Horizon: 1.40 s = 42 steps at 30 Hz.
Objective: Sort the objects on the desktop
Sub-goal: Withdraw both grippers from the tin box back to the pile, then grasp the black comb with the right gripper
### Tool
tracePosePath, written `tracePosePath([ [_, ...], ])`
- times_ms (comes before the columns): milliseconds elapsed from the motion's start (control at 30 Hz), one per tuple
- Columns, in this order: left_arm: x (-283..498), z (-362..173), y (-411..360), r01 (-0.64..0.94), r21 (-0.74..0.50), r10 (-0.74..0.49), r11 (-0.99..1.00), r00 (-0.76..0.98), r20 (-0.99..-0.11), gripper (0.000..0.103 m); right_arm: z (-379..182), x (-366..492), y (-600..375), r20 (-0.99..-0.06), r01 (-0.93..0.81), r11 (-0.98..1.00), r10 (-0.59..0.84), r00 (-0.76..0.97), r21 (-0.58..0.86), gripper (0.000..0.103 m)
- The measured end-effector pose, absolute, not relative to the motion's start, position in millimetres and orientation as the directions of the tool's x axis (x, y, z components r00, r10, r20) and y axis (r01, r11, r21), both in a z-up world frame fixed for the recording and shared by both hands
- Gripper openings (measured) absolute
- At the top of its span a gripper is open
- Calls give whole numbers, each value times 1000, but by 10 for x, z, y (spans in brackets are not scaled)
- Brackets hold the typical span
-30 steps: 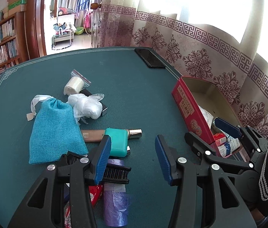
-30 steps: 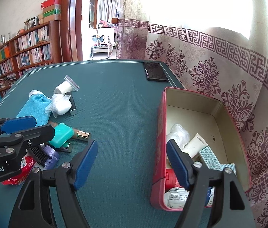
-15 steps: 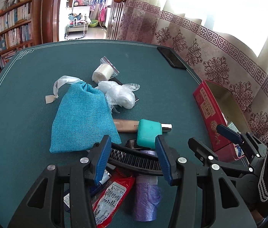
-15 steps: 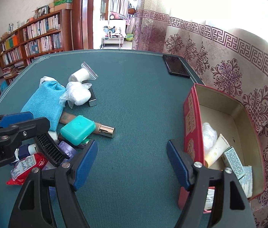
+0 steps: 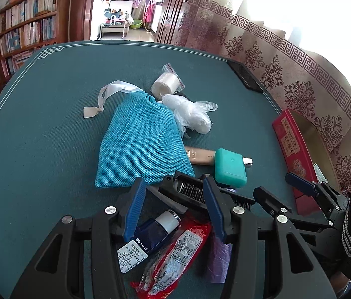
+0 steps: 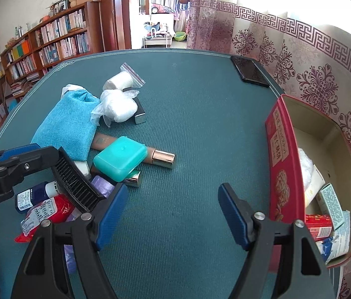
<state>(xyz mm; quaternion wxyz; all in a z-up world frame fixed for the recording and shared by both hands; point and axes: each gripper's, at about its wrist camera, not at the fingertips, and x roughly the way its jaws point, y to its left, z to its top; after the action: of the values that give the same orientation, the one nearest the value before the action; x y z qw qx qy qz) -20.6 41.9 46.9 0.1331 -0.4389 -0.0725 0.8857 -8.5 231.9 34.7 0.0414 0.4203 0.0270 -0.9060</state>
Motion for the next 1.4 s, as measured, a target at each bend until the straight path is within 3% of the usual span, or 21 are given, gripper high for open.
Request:
tracePosePath([
  [233, -182, 359, 303, -145, -245, 284, -959, -558, -780, 52, 292, -114, 2328, -780, 110, -990, -135, -611, 85, 79],
  [433, -113, 323, 181, -126, -234, 264, -964, -553, -790, 52, 379, -42, 2295, -737, 163, -976, -218, -640, 148, 79],
  [733, 62, 337, -35, -103, -227, 245, -968, -560, -791, 52, 522, 18, 2034, -681, 301, -942, -318, -659, 149, 79],
  [1033, 165, 234, -144, -90, -212, 227, -973, -542, -809, 52, 408, -159, 1632, -709, 454, -878, -416, -570, 151, 79],
  [1100, 177, 238, -164, -91, -212, 227, -973, -545, -808, 52, 358, -195, 1546, -722, 484, -863, -428, -544, 146, 71],
  [1167, 188, 242, -179, -91, -210, 225, -973, -547, -806, 52, 282, -245, 1467, -751, 501, -856, -415, -514, 131, 53],
  [1300, 189, 235, -184, -97, -213, 231, -972, -543, -808, 52, 253, -313, 1466, -753, 505, -847, -439, -490, 165, 40],
  [1333, 192, 236, -184, -101, -213, 233, -972, -541, -808, 52, 253, -322, 1477, -753, 504, -847, -442, -487, 171, 33],
  [1400, 196, 245, -178, -113, -214, 241, -970, -540, -806, 52, 241, -314, 1499, -752, 504, -842, -455, -477, 190, 32],
])
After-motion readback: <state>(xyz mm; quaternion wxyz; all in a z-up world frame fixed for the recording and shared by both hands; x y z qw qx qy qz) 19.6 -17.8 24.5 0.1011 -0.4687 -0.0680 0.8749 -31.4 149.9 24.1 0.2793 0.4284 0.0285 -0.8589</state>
